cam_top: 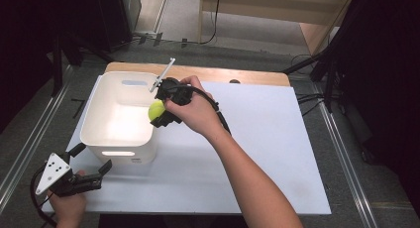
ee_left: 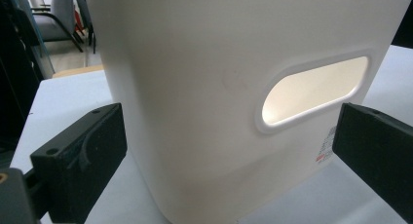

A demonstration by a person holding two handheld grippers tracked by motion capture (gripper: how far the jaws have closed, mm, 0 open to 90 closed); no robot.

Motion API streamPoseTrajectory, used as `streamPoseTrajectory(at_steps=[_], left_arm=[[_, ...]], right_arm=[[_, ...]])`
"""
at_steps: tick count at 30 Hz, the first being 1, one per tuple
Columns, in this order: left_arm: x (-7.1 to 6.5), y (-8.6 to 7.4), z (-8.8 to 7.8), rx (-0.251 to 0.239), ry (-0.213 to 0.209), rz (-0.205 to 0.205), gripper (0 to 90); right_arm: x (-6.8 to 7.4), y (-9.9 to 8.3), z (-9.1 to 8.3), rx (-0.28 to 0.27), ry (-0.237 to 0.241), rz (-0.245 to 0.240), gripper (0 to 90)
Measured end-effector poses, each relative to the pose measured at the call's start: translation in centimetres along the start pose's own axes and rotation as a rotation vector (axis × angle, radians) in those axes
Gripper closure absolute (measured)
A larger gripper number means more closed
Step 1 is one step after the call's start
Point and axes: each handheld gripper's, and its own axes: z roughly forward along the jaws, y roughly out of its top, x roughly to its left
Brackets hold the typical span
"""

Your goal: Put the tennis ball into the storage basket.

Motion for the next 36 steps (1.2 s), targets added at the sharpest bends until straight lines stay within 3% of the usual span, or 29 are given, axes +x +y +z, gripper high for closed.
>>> streamPoseTrajectory(at_steps=[21, 36], left_arm=[[-0.1, 0.0, 0.1, 0.008, 0.002, 0.003, 0.0], [0.0, 0.0, 0.0, 0.009, 0.003, 0.001, 0.0]], right_arm=[[1.3, 3.0, 1.2, -0.008, 0.022, -0.039, 24.3], [1.8, 3.7, 3.0, 0.020, 0.044, -0.066, 24.3]])
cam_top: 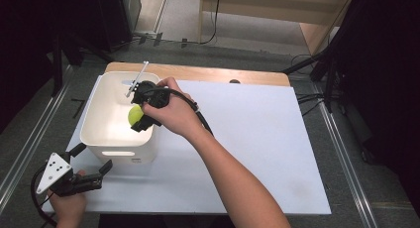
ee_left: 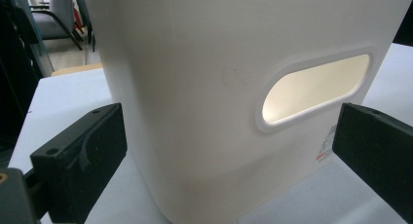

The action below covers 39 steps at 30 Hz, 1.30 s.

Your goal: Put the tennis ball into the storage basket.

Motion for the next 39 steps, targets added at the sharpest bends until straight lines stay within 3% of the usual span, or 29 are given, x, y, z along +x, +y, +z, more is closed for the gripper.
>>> streamPoseTrajectory(at_steps=[16, 22, 25, 31, 39], left_arm=[[0.0, 0.0, 0.0, 0.006, -0.002, 0.000, 0.0], [0.0, 0.0, 0.0, 0.006, -0.001, 0.000, 0.0], [0.0, 0.0, 0.1, 0.002, -0.003, -0.002, 0.0], [-0.1, 0.0, 0.1, 0.007, -0.003, 0.004, 0.0], [-0.1, 0.0, 0.1, 0.006, -0.004, 0.005, 0.0]], right_arm=[[0.2, -0.2, 2.1, 0.049, -0.027, -0.027, 24.1], [0.3, -0.3, 3.2, 0.099, -0.039, -0.047, 22.7], [0.4, -0.3, 3.5, 0.134, -0.067, -0.061, 18.1], [0.2, -0.8, 2.8, 0.102, -0.075, -0.044, 11.9], [0.4, -1.7, 0.8, 0.015, -0.103, -0.019, 3.2]])
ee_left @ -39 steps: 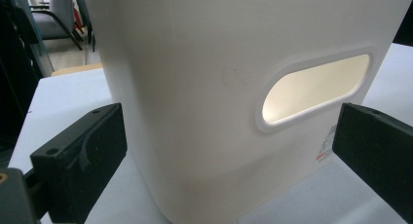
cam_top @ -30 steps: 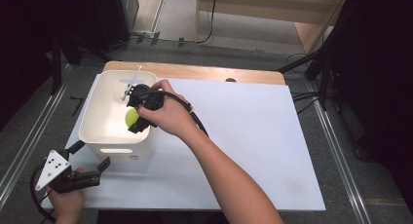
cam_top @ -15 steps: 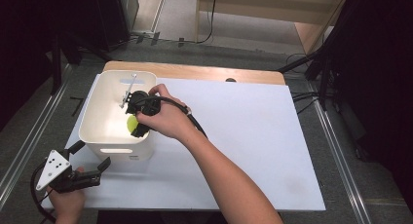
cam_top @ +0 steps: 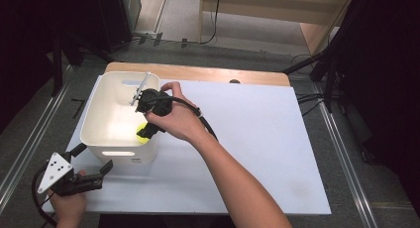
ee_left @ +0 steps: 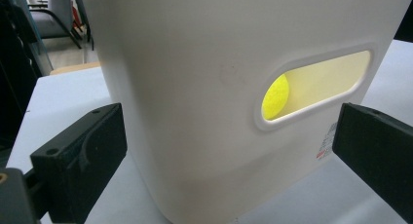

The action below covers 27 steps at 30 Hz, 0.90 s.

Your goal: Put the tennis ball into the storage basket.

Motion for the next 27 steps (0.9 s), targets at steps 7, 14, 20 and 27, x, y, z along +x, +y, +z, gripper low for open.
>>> streamPoseTrajectory(at_steps=[7, 14, 20, 27], left_arm=[[0.0, 0.0, 0.0, 0.000, 0.000, 0.000, 0.0], [0.0, 0.0, 0.0, 0.003, 0.003, -0.001, 0.0], [0.0, 0.0, 0.0, 0.003, 0.002, 0.001, 0.0], [0.1, 0.0, -0.1, 0.002, 0.002, 0.002, 0.0]], right_arm=[[-0.2, -0.9, -1.6, -0.045, -0.024, 0.013, 0.1], [-0.4, -2.6, -2.6, -0.064, -0.060, 0.071, 0.0], [-0.5, -4.0, -3.3, -0.076, -0.073, 0.086, 0.0], [-0.6, -6.1, -4.3, -0.096, -0.106, 0.117, 0.0]])
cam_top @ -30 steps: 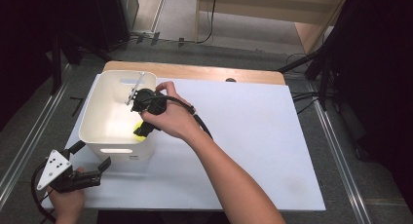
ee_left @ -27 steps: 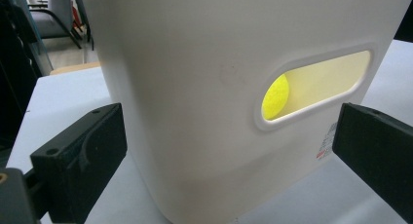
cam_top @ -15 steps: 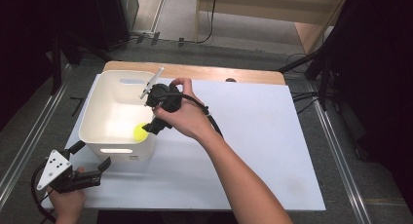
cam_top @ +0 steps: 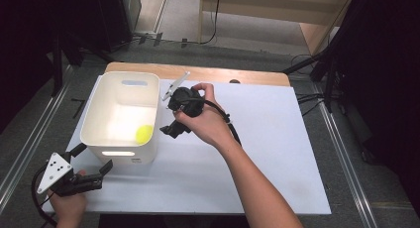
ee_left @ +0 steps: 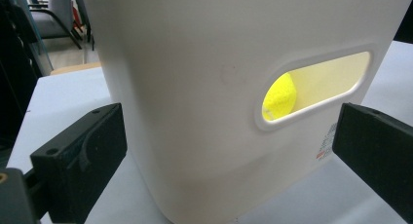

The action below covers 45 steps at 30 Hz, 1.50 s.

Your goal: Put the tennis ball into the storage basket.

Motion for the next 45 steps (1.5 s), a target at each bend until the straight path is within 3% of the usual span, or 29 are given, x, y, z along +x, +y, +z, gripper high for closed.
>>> streamPoseTrajectory(at_steps=[16, 45], left_arm=[[0.0, 0.0, 0.0, 0.001, 0.001, 0.001, 0.0], [-0.2, 0.0, 0.1, 0.010, 0.002, 0.007, 0.0]], right_arm=[[-1.4, -6.1, -3.2, -0.048, -0.040, 0.113, 0.0], [-2.7, -16.0, -6.5, -0.164, -0.126, 0.278, 0.0]])
